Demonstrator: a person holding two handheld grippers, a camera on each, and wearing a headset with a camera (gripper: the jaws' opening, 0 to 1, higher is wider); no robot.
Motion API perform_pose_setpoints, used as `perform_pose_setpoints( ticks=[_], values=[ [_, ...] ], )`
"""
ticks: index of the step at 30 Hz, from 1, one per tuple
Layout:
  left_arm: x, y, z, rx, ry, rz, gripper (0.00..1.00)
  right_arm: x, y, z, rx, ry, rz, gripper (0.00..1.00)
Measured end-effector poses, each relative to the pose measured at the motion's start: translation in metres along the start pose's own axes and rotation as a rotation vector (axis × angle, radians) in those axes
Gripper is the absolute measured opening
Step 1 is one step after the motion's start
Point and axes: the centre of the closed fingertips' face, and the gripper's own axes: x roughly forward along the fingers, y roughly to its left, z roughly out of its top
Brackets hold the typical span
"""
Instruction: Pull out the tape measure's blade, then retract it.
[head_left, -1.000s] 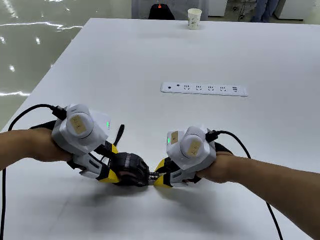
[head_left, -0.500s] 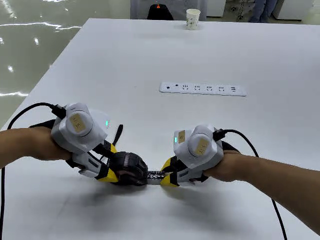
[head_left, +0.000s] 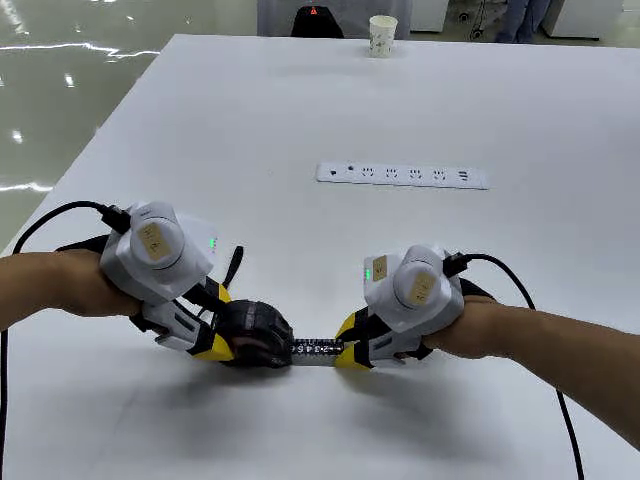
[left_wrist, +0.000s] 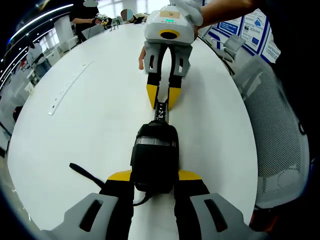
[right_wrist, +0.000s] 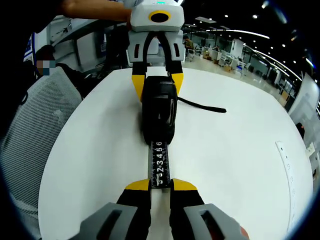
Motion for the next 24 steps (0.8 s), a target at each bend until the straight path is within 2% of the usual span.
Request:
perform_pose_setpoints(
  ticks=[24],
  values=[
    [0.003,0.003,-0.003,0.003,0.01,0.004,0.25,-0.022,-0.001,-0.028,0.032,0.012,-0.009,0.09]
  ],
)
